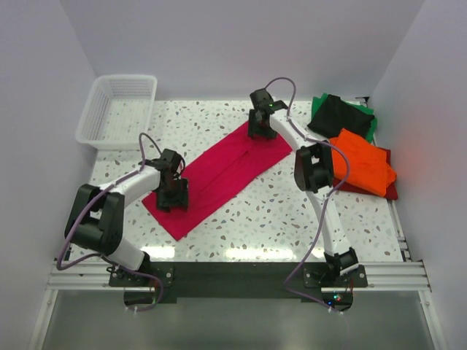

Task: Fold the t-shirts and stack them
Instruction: Fold the tshirt

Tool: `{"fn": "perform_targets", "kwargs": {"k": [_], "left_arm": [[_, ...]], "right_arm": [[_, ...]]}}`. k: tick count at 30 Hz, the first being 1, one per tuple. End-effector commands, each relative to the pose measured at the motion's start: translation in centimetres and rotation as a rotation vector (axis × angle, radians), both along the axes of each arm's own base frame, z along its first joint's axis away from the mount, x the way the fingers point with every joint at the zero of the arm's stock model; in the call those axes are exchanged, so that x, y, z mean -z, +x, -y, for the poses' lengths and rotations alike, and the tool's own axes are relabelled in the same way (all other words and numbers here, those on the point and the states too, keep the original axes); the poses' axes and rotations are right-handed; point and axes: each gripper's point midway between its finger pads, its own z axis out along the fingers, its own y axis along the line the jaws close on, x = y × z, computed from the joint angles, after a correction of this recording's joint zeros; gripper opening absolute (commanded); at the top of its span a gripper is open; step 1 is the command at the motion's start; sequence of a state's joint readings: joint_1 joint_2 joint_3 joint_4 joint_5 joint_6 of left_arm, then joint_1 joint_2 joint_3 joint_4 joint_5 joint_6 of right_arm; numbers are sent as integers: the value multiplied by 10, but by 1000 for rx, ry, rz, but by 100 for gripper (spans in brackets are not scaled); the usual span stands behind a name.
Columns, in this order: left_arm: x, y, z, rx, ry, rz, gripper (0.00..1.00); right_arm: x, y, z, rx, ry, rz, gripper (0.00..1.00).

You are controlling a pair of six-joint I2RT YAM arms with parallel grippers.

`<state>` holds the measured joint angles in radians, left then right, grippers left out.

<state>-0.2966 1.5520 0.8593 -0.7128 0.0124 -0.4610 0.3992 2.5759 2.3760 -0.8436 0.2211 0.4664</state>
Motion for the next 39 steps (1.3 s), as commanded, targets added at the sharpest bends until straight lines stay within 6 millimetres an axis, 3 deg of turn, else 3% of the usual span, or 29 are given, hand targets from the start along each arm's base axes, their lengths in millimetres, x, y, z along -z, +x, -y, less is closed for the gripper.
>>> {"fn": "perform_targets", "kwargs": {"k": [1, 10, 17, 22, 26, 34, 39], "left_arm": [[-9, -32, 19, 27, -118, -92, 67], [-11, -74, 52, 128, -234, -182, 68], [-9, -95, 69, 198, -310, -231, 69], [-11, -106, 84, 251, -376, -242, 69], [-10, -110, 88, 281, -372, -242, 70], [-20, -110, 80, 248, -325, -186, 70], [-23, -118, 73, 219, -318, -180, 70]], "right_arm": [[14, 1, -13, -72, 25, -31, 68], [12, 9, -43, -201, 121, 0, 68], [13, -13, -94, -405, 172, -6, 69], [14, -27, -118, -502, 194, -12, 69], [7, -23, -124, -511, 204, 16, 69], [-31, 16, -107, -414, 109, 181, 71], [-31, 29, -91, -379, 94, 201, 74]]}}
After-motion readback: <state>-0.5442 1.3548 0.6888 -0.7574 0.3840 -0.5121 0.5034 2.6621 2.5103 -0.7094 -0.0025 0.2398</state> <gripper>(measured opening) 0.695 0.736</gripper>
